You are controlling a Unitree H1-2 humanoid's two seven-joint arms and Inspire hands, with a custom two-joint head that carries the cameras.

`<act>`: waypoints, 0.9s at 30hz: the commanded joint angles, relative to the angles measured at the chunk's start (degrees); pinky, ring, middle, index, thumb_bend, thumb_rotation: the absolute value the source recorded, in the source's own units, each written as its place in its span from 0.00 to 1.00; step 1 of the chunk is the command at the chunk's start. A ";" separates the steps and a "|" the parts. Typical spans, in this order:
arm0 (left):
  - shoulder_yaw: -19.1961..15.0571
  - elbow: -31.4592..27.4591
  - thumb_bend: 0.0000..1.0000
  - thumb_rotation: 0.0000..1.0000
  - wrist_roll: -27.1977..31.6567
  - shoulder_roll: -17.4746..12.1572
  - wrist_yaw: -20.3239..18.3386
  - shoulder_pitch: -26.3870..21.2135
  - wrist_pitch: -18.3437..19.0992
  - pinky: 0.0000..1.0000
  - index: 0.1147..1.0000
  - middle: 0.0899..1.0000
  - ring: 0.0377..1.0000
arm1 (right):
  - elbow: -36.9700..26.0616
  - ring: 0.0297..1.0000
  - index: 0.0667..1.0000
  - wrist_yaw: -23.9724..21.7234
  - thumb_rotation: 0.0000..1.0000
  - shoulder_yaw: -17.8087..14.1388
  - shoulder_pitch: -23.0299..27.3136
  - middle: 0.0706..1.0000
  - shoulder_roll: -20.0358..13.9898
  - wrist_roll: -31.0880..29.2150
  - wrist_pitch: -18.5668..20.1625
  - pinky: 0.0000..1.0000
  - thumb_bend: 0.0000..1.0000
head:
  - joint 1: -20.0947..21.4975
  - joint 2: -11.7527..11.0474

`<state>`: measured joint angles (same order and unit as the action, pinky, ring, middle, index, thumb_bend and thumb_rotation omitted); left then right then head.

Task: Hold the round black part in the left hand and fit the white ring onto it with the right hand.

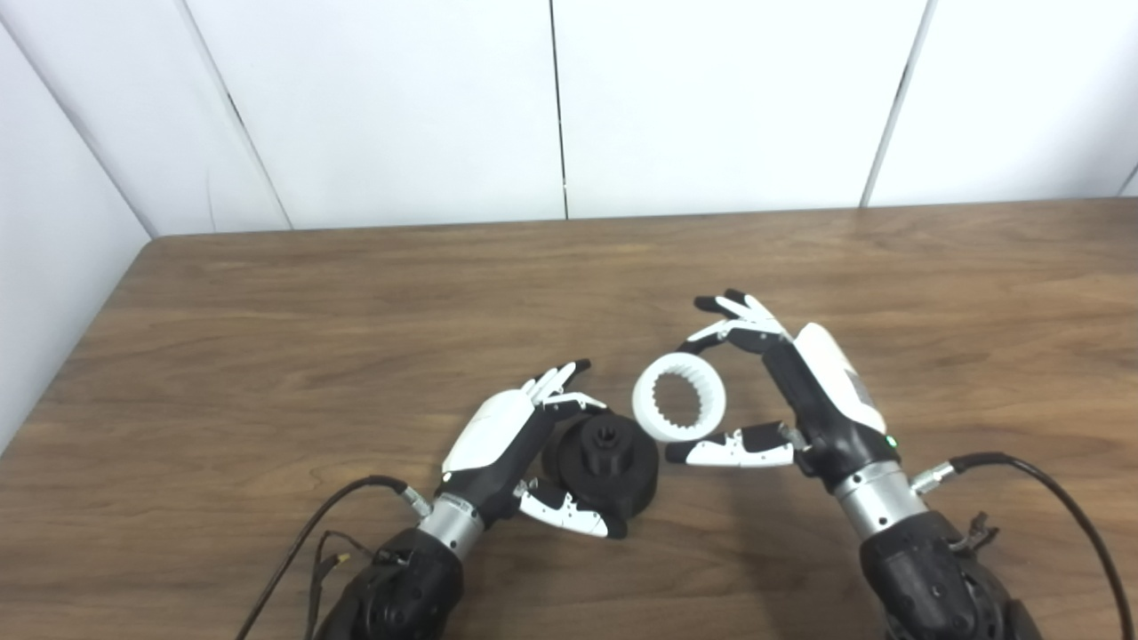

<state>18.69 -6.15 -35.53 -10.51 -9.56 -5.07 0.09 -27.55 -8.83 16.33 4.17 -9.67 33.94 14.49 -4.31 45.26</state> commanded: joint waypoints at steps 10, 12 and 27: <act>0.83 -0.18 0.99 0.31 -1.01 0.06 0.43 -0.56 0.58 1.00 0.59 1.00 1.00 | 3.34 0.96 0.45 0.96 0.15 3.25 2.29 0.86 3.48 2.12 -3.28 1.00 0.52 | -0.45 0.20; 0.93 -0.22 0.99 0.31 -1.10 0.04 0.59 -0.51 0.48 1.00 0.59 1.00 1.00 | 4.26 0.96 0.45 1.15 0.15 3.38 2.61 0.86 3.79 2.26 -3.46 1.00 0.52 | -0.45 0.20; 1.10 -1.14 0.99 0.31 -0.91 0.09 0.46 -0.28 0.87 1.00 0.59 1.00 1.00 | 8.43 0.96 0.45 1.17 0.15 3.17 3.87 0.87 4.24 2.51 -4.65 1.00 0.52 | -0.78 0.57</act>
<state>19.43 -6.24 -35.89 -10.05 -8.98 -5.05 1.15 -18.98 -8.92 19.69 5.53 -6.25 36.33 12.11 -5.01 45.79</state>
